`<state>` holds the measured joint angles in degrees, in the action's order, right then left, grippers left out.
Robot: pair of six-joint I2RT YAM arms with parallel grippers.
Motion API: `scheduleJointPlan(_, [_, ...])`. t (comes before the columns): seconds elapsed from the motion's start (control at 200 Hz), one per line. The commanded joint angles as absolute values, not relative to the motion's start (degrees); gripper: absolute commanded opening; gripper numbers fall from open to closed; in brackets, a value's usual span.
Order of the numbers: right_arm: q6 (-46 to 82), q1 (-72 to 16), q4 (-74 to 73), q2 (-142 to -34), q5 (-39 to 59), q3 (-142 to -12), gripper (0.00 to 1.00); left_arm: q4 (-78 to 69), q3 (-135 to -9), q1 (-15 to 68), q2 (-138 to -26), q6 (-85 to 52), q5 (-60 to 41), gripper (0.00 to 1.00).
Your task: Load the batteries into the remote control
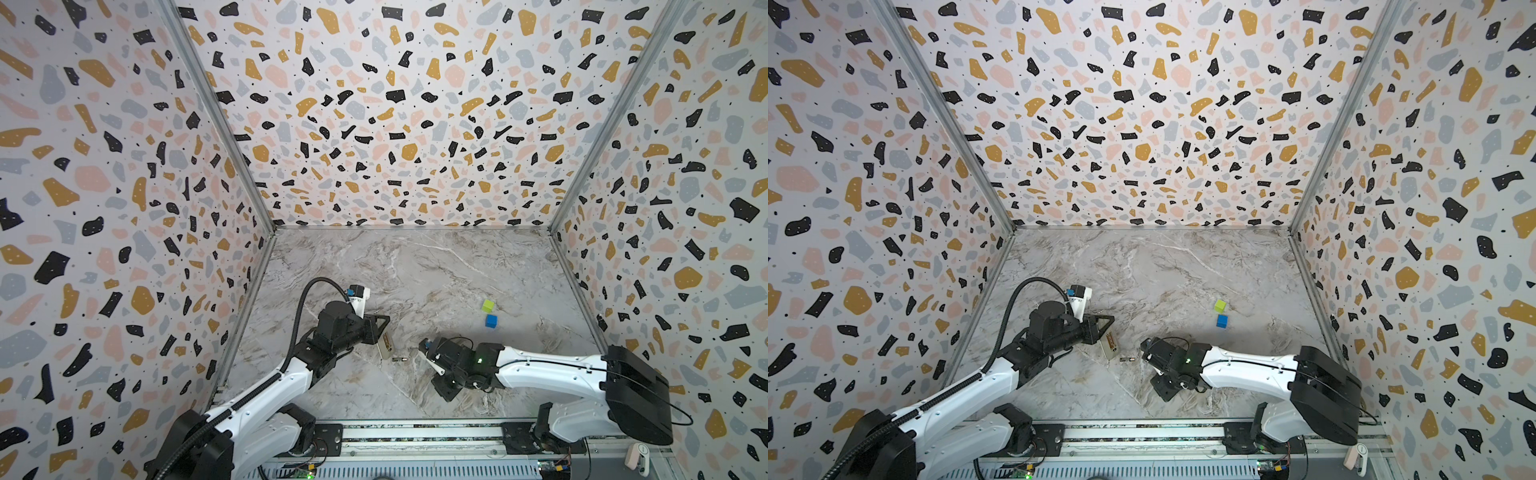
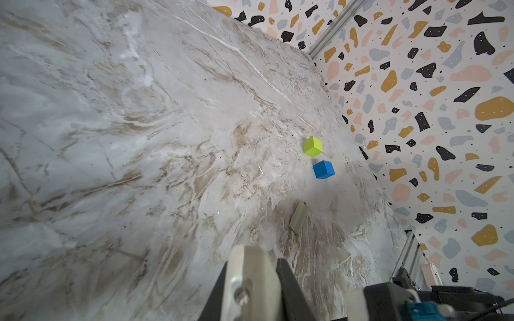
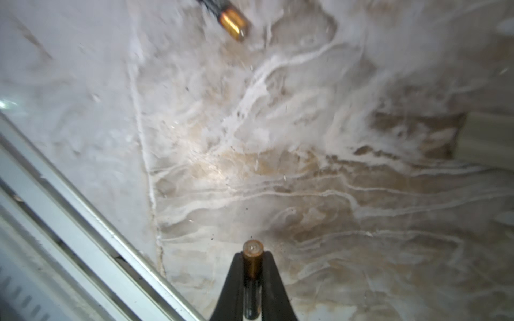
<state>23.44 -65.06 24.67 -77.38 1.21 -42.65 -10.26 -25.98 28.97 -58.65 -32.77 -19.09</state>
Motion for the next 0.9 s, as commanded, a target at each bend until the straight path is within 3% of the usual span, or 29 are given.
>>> scheduleJointPlan(0.0, [20.42, -65.45, 18.47, -72.69, -0.90, -41.98, 0.00, -13.27, -28.29, 29.47, -59.31, -34.30, -22.67, 0.00])
scheduleJointPlan(0.345, [12.43, -62.51, -8.60, -60.70, -4.05, -36.99, 0.00, -15.74, -28.12, 29.79, -62.99, -38.04, -32.65, 0.00])
scheduleJointPlan(0.896, [13.33, -62.01, -26.99, -69.58, 3.40, -35.39, 0.00, -22.23, -26.50, 29.90, -64.83, -42.51, -38.14, 0.00])
